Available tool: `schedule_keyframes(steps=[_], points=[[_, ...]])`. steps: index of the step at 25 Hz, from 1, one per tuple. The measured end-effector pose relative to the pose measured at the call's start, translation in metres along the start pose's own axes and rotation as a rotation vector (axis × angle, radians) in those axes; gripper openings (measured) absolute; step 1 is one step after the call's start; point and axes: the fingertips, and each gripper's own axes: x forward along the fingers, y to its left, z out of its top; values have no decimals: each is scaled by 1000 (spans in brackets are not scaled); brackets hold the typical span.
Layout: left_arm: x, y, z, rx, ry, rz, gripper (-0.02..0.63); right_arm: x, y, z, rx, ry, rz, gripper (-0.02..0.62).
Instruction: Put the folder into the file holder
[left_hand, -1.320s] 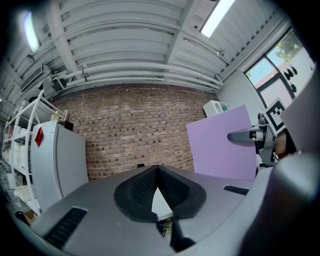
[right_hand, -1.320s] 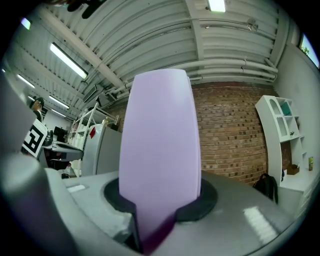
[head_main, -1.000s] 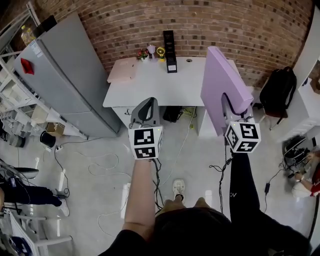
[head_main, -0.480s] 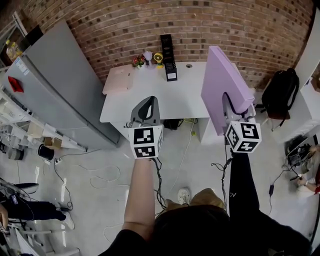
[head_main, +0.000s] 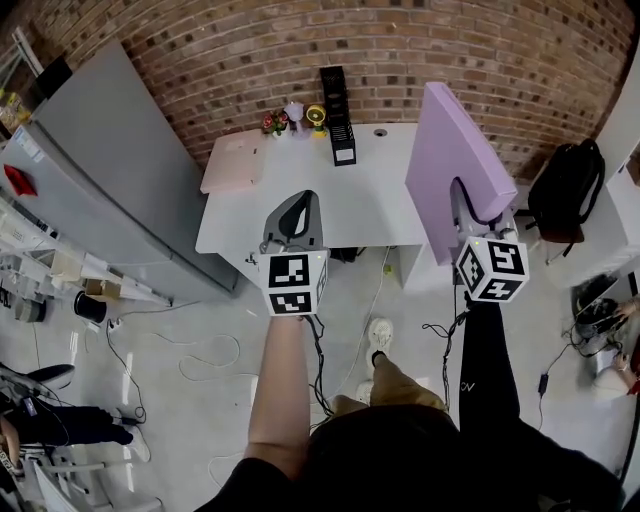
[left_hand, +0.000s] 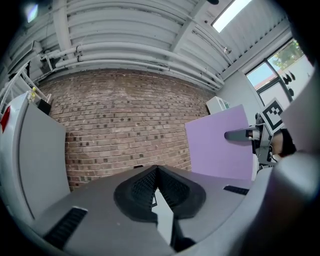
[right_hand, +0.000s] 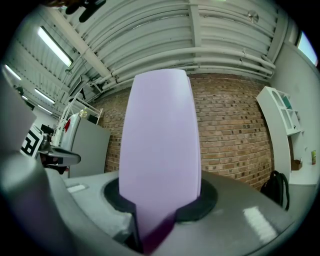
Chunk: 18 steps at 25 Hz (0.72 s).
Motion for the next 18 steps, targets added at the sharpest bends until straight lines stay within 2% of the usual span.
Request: schedule_keyframes(steps=[6, 12, 18], points=[[49, 21, -9, -9, 20, 8, 8, 58, -11, -2, 8, -9, 6, 144], [123, 38, -7, -6, 7, -2, 8, 135, -28, -12, 13, -16, 25, 144], [193, 63, -13, -4, 4, 22, 8, 210, -46, -25, 22, -30, 36, 144]])
